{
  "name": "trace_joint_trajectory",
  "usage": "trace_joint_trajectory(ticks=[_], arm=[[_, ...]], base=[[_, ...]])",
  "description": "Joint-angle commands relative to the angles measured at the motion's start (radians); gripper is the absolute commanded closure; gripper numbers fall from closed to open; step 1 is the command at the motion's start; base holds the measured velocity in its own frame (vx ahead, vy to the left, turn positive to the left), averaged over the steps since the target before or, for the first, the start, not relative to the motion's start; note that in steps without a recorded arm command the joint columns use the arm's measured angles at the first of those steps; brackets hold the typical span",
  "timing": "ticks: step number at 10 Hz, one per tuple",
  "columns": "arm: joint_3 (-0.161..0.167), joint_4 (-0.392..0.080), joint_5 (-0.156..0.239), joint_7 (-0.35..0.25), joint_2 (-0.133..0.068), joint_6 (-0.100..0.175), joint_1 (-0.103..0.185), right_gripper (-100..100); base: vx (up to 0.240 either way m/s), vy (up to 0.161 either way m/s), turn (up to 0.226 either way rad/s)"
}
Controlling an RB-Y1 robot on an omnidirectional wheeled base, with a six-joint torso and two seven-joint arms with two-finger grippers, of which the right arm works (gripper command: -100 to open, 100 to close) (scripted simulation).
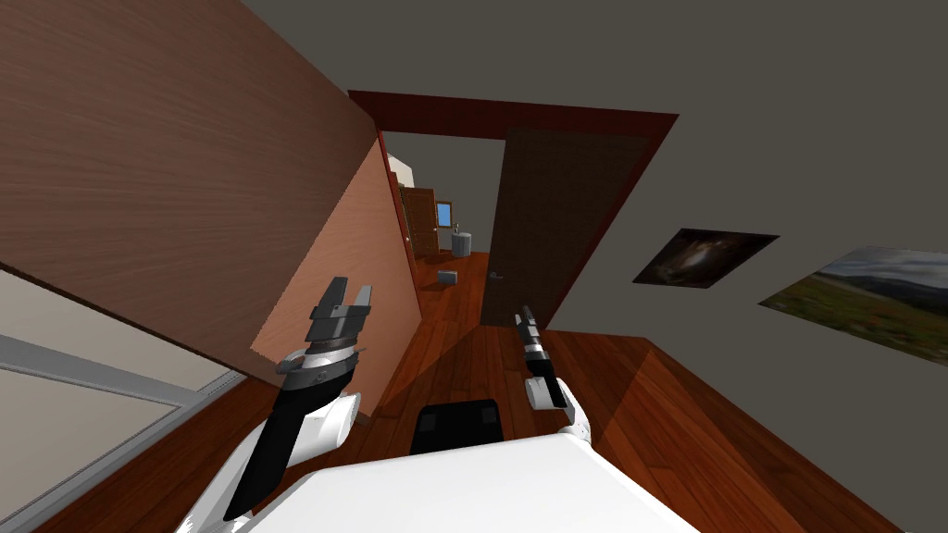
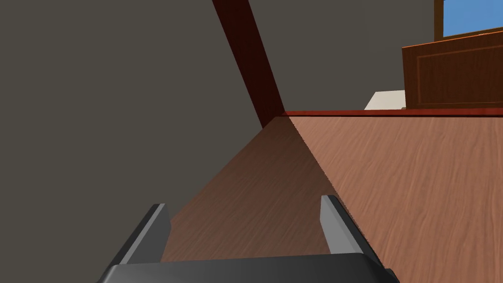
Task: Pull the door open
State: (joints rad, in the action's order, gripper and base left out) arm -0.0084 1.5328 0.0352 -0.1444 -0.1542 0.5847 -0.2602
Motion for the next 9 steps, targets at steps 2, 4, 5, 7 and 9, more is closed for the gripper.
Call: trace_joint_trajectory(ticks=[2, 4, 5, 7, 9], arm=[[-0.004, -0.057, -0.007, -0.009, -0.006, 0.017, 0.019, -100], [-0.008, -0.105, -0.012, -0.017, -0.012, 0.033, 0.036, -100], [-0.010, -0.128, -0.014, -0.021, -0.016, 0.041, 0.044, -100], [-0.014, -0.176, -0.018, -0.029, -0.022, 0.057, 0.060, -100], [-0.018, -0.224, -0.023, -0.038, -0.029, 0.073, 0.076, -100]], base=[[0.100, 0.012, -0.023], [0.095, 0.019, -0.019], [0.094, 0.020, -0.022], [0.092, 0.022, -0.020], [0.102, 0.018, -0.019]])
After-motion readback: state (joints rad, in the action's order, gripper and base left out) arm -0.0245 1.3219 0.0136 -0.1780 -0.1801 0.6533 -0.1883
